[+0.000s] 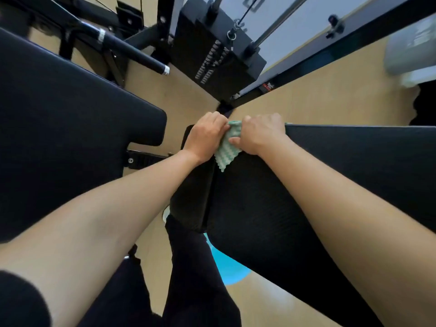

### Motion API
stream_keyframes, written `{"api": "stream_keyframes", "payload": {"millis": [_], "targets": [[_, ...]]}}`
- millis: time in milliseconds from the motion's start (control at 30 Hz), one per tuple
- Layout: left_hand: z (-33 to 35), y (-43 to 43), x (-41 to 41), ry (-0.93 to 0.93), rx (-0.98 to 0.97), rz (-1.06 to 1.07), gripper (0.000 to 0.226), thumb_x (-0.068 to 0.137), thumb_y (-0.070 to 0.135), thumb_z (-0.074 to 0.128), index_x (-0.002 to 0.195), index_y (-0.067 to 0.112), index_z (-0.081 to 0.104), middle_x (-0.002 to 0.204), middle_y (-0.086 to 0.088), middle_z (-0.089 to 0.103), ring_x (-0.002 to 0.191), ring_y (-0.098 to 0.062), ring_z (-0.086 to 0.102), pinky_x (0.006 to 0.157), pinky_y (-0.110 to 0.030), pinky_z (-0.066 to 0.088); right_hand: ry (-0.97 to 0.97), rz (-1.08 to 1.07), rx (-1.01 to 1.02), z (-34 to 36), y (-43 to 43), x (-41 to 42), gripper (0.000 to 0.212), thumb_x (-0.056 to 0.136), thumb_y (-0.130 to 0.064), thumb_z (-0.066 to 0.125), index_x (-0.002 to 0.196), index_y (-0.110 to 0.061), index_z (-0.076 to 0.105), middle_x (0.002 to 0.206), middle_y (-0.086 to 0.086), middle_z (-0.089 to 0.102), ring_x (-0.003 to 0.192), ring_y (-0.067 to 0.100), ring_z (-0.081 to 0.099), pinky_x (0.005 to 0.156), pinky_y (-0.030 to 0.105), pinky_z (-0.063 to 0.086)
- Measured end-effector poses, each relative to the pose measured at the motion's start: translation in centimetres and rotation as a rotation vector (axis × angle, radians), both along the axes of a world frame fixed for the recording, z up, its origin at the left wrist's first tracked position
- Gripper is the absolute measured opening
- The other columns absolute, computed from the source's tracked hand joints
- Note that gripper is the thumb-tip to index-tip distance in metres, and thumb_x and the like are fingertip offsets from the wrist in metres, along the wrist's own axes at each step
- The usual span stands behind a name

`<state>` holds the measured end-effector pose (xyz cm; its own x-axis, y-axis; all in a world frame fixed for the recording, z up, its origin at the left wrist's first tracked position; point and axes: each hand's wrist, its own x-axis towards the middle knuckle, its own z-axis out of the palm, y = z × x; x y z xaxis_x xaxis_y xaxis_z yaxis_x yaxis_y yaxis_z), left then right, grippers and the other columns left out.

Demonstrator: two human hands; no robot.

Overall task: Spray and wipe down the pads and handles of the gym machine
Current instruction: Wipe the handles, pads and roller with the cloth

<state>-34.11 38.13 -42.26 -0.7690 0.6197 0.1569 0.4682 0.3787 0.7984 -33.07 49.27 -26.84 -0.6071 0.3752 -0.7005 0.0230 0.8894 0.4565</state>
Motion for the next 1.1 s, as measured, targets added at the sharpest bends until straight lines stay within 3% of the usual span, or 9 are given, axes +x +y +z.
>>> {"api": "stream_keyframes", "payload": {"millis": [100,167,267,333,433,633,900,1000,1100], "targets": [[-1.1,-1.6,-1.9,0.151,-0.061,0.108,0.021,0.103,0.023,0.055,0.095,0.009,0.068,0.092,-0.009,0.063,0.085,-0.029,0.059,0.070,-0.041,0.050,0.034,0.044,-0.045,-2.0,-0.6,-0.3,0.062,0.099,-0.067,0.043,0.133,-0.015,0.053,0.126,0.010,0.063,0.114,0.031,0.061,0.080,0.041,0.038],[-2.2,-2.8,-2.7,0.155,-0.180,0.103,0.015,0.097,0.025,0.063,0.100,0.013,0.072,0.110,-0.008,0.065,0.100,-0.029,0.059,0.078,-0.043,0.050,0.039,0.091,-0.043,-3.7,-1.4,-0.3,0.069,0.098,-0.068,0.044,0.141,-0.015,0.047,0.135,0.012,0.057,0.122,0.032,0.055,0.086,0.043,0.039],[-4.4,-4.6,-1.8,-0.137,-0.272,0.080,0.039,0.089,0.018,0.066,0.128,0.016,0.067,0.149,-0.006,0.049,0.130,-0.030,0.047,0.096,-0.046,0.050,-0.028,0.189,0.009,-6.1,-2.9,-0.6,0.086,0.093,-0.072,0.044,0.152,-0.011,0.033,0.146,0.015,0.046,0.131,0.032,0.046,0.097,0.046,0.040],[-5.3,-5.0,-0.8,-0.325,-0.137,0.103,0.049,0.093,0.017,0.057,0.142,0.017,0.059,0.158,-0.003,0.042,0.141,-0.026,0.042,0.109,-0.042,0.042,-0.047,0.187,-0.021,-7.4,-3.4,-0.8,0.088,0.094,-0.069,0.046,0.156,-0.010,0.026,0.150,0.013,0.042,0.134,0.031,0.044,0.097,0.045,0.039],[-5.5,-4.0,0.3,-0.558,0.028,-0.064,0.053,0.103,0.026,0.043,0.156,0.016,0.043,0.165,-0.003,0.034,0.154,-0.023,0.027,0.127,-0.039,0.020,-0.034,0.127,-0.115,-8.5,-3.6,-1.2,0.073,0.099,-0.053,0.049,0.154,-0.009,0.030,0.145,0.010,0.049,0.130,0.028,0.053,0.090,0.041,0.040],[-8.5,-3.1,-0.1,-0.658,-0.030,-0.122,0.050,0.112,0.039,0.027,0.159,0.023,0.033,0.166,0.001,0.031,0.157,-0.016,0.016,0.129,-0.035,0.009,-0.228,-0.059,-0.235,-11.0,-3.6,-4.5,0.071,0.093,-0.051,0.058,0.149,-0.011,0.042,0.140,0.008,0.056,0.129,0.031,0.056,0.106,0.043,0.045],[-12.7,-3.5,-0.9,-0.880,-0.066,-0.020,0.042,0.111,0.047,0.023,0.143,0.030,0.044,0.138,0.006,0.044,0.125,-0.015,0.046,0.112,-0.044,0.036,-0.396,-0.029,-0.343,-16.4,-3.2,-7.3,0.045,0.098,-0.045,0.058,0.121,-0.006,0.059,0.106,0.010,0.061,0.097,0.025,0.058,0.083,0.034,0.042],[-13.1,-3.4,-0.3,-0.994,0.029,0.036,0.041,0.110,0.050,0.022,0.144,0.037,0.040,0.140,0.003,0.042,0.126,-0.018,0.045,0.110,-0.044,0.040,-0.432,-0.028,-0.341,-17.0,-3.3,-7.6,0.055,0.098,-0.048,0.059,0.133,-0.006,0.056,0.120,0.013,0.063,0.108,0.028,0.060,0.093,0.038,0.044],[-13.1,-3.9,1.2,-1.062,0.123,0.081,0.050,0.111,0.049,0.022,0.160,0.036,0.023,0.164,0.000,0.025,0.151,-0.019,0.025,0.122,-0.037,0.024,-0.378,0.012,-0.334,-16.3,-3.7,-7.3,0.078,0.095,-0.055,0.060,0.154,-0.009,0.036,0.144,0.017,0.052,0.128,0.036,0.055,0.102,0.042,0.042]]}}
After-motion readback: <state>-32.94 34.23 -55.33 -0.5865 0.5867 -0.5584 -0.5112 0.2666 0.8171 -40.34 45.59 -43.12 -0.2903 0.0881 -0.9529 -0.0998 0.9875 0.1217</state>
